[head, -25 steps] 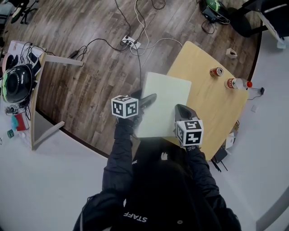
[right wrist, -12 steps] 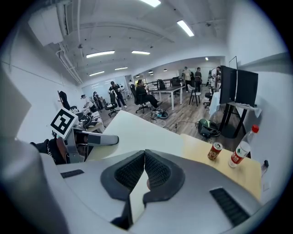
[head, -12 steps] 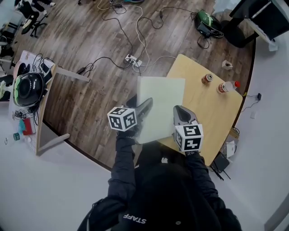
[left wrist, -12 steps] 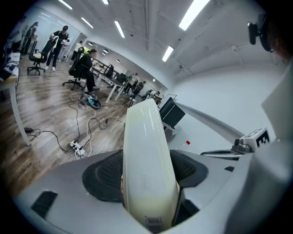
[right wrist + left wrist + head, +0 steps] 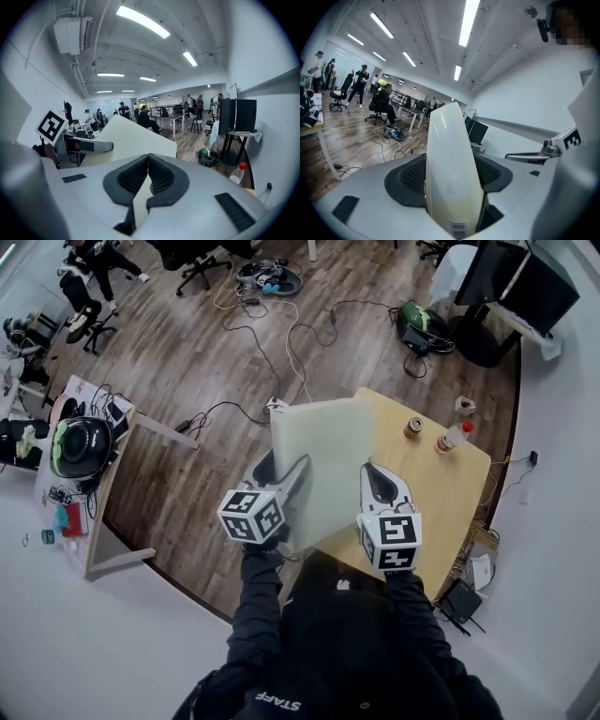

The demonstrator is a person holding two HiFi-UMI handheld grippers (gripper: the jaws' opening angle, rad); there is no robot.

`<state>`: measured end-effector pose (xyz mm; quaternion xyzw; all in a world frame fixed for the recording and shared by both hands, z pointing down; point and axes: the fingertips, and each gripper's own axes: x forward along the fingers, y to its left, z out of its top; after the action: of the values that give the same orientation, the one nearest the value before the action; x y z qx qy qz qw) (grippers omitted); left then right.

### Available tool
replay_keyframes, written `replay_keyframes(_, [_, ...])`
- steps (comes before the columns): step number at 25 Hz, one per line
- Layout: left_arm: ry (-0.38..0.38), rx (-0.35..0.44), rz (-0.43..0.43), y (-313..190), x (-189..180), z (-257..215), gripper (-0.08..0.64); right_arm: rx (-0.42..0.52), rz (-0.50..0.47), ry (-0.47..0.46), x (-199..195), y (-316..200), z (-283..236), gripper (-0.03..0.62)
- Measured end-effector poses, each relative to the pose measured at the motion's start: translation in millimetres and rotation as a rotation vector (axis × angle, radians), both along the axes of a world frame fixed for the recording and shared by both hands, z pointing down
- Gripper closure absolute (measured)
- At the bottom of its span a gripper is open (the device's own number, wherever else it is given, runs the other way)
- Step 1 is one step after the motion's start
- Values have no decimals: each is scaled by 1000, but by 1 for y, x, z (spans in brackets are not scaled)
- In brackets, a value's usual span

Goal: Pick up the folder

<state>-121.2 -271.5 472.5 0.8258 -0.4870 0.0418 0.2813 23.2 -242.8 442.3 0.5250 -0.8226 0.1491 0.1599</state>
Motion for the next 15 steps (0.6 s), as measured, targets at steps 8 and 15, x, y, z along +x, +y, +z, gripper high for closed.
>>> replay_keyframes(8, [-165,167,-68,27,21,-73,225,177,36,-42,21,22,-66,569])
replay_keyframes(15, [-266,242,-69,54,44,-101,227,222,46,-68,33,44,-84,569])
